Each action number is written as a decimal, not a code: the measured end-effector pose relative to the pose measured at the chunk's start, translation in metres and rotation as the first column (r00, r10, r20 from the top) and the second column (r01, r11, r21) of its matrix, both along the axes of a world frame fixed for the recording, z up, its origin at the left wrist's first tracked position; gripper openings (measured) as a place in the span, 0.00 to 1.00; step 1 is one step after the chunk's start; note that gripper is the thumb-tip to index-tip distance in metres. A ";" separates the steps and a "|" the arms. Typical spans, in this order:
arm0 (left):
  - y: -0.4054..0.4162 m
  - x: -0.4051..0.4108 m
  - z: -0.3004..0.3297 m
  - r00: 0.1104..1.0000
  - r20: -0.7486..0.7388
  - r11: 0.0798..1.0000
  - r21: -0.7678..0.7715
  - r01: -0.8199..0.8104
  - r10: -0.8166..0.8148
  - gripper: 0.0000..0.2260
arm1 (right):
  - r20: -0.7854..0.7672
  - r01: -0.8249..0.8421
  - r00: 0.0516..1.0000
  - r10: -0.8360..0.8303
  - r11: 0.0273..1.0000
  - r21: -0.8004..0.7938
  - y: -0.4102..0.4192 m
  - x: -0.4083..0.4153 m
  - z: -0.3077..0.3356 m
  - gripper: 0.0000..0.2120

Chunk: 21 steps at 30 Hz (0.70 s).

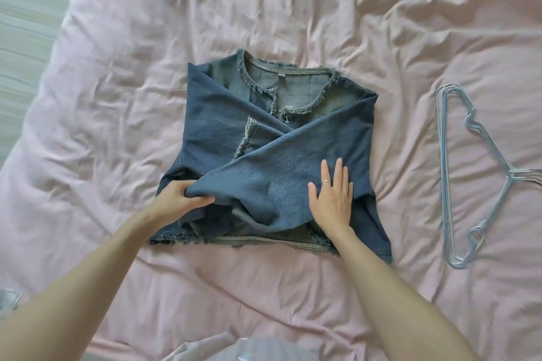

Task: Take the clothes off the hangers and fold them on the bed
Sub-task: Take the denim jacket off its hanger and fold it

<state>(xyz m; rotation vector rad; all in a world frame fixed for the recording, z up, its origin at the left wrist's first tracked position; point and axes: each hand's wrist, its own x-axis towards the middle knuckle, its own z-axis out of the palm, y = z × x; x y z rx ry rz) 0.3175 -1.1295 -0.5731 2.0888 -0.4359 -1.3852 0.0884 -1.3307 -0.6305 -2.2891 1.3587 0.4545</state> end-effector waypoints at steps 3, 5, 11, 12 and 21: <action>0.000 0.005 0.017 0.993 0.077 0.995 -0.048 -0.090 0.093 0.04 | 0.004 0.074 0.997 -0.074 0.997 -0.004 0.000 0.015 0.017 0.30; 0.002 0.009 0.023 0.984 0.142 0.994 -0.057 -0.097 0.105 0.04 | 0.088 0.062 0.994 -0.063 0.998 0.019 0.007 0.032 0.032 0.28; 0.030 0.016 0.033 0.982 0.167 0.973 0.223 0.054 -0.093 0.07 | 0.231 -0.282 0.944 0.235 0.939 0.198 0.077 0.047 0.047 0.28; 0.039 0.016 0.031 0.979 0.137 0.951 0.292 0.103 -0.148 0.08 | 0.180 -0.329 0.939 0.294 0.920 0.211 0.088 0.045 0.045 0.29; 0.084 0.006 0.037 0.968 -0.093 0.918 0.349 -0.188 0.233 0.10 | 0.153 -0.311 0.950 0.271 0.824 0.473 0.119 0.042 0.054 0.22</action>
